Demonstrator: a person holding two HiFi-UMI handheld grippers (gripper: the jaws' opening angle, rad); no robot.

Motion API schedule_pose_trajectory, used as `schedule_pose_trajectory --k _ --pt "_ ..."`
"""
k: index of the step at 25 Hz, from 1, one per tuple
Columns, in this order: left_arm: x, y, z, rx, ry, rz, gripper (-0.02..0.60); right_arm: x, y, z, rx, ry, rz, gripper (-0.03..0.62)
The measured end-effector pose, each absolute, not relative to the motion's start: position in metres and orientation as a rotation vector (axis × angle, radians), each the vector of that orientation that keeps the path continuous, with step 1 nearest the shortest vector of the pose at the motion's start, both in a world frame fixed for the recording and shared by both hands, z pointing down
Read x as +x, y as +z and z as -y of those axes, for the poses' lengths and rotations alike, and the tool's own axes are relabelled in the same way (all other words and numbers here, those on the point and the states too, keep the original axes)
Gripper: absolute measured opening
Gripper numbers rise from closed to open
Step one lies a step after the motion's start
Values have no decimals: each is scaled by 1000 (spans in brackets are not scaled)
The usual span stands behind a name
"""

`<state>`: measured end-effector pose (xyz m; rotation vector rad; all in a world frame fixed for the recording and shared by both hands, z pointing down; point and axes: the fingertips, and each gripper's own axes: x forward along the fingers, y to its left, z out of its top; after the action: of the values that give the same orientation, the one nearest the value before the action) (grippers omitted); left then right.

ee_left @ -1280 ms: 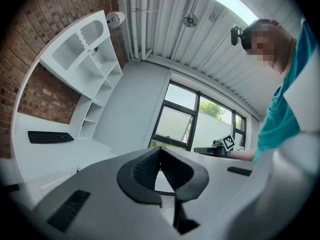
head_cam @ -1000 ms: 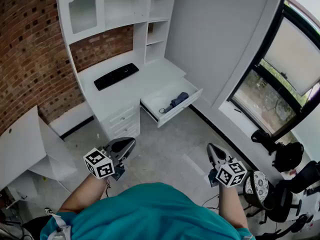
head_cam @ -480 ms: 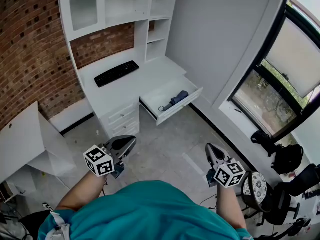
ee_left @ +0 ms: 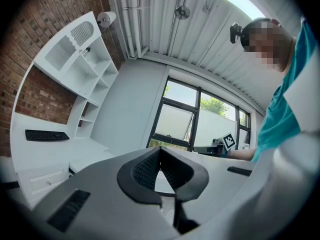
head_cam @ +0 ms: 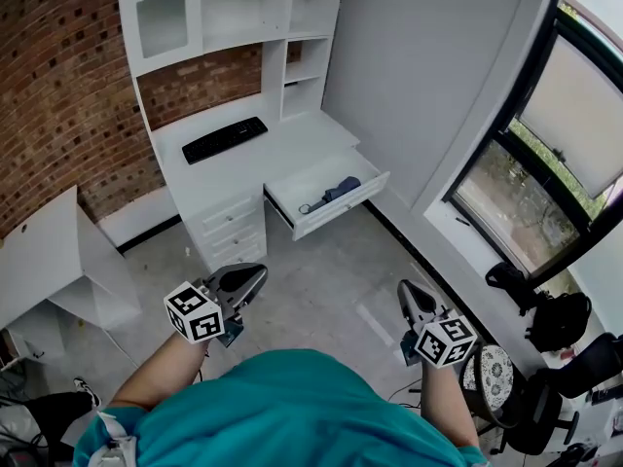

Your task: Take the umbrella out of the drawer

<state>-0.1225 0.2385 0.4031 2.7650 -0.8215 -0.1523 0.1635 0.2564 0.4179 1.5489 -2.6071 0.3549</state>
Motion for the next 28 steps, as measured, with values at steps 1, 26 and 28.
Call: schedule_pose_trajectory --k 1,26,28 --pt "-116 404 -241 2764 -153 828 14 170 419 -258 1543 355 2609 20" --pt "-112 427 -57 2766 -160 643 14 158 445 -111 1635 379 2510 20" --pt "-114 424 -24 2780 -145 589 14 150 444 -84 1676 395 2493 20"
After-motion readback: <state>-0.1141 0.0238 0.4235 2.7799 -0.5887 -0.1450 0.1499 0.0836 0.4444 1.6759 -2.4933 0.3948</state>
